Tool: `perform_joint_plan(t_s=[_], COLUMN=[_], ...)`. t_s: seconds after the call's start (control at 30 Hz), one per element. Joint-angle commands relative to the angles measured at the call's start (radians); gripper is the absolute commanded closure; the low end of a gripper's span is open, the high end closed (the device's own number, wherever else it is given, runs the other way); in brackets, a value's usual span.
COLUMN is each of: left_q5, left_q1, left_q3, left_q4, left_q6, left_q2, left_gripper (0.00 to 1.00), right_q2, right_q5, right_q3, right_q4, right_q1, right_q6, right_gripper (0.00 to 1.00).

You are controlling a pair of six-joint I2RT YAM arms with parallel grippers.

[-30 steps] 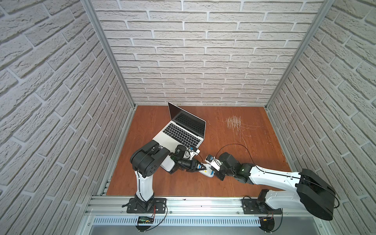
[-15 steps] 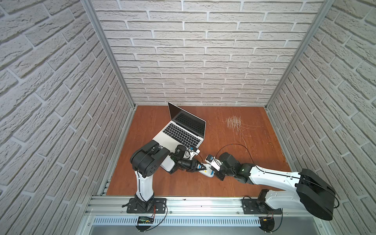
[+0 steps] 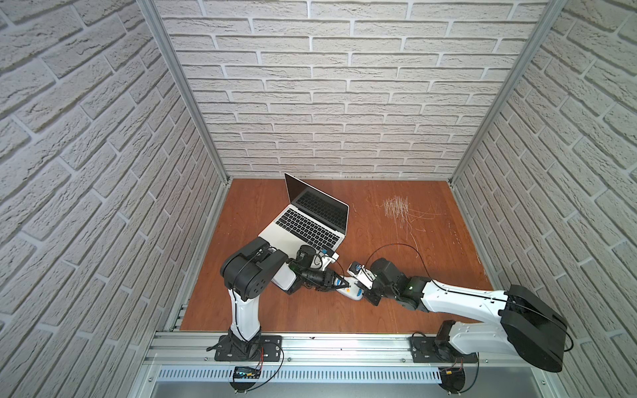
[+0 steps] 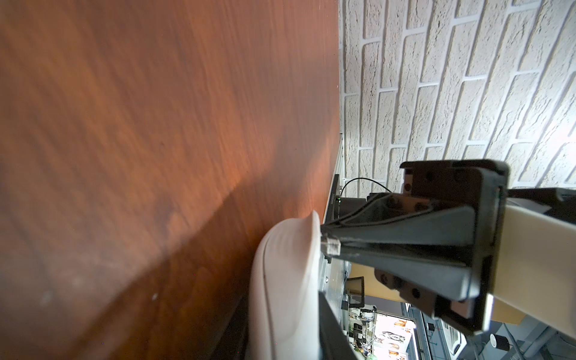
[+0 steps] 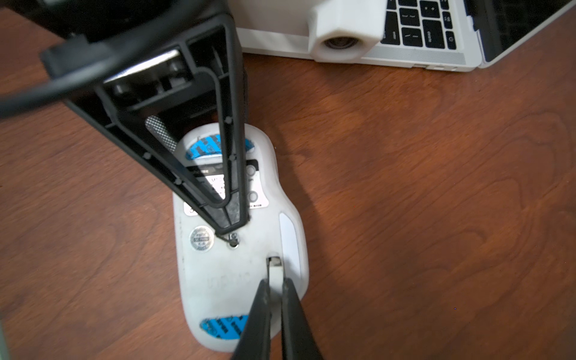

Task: Remove the wireless mouse receiver from the laptop
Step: Insert the USB plug into the mouse.

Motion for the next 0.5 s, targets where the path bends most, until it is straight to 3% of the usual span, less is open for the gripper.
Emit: perform_joint_plan(t_s=[0.0, 0.2, 0.47], left_q5=[-0.108, -0.108, -0.11], left_q1=[-0.001, 0.0, -0.001], left_q3=[-0.033, -0.035, -0.038], left_q4=[-0.163, -0.162, -0.16], left_q6=[0.034, 0.035, 0.035], left_q2=[0.079, 0.076, 0.074], left_gripper=[1.0, 1.0, 1.0], right_q2=[-0.001, 0.004, -0.053], right_q5=[0.033, 0.017, 0.011], right_q3=[0.011, 0.014, 0.002], right_q4=[0.037, 0.031, 0.018], right_q1=[-0.004, -0.004, -0.005], right_q6=[0.01, 0.004, 0.005], right_gripper=[0.96, 0.86, 0.53])
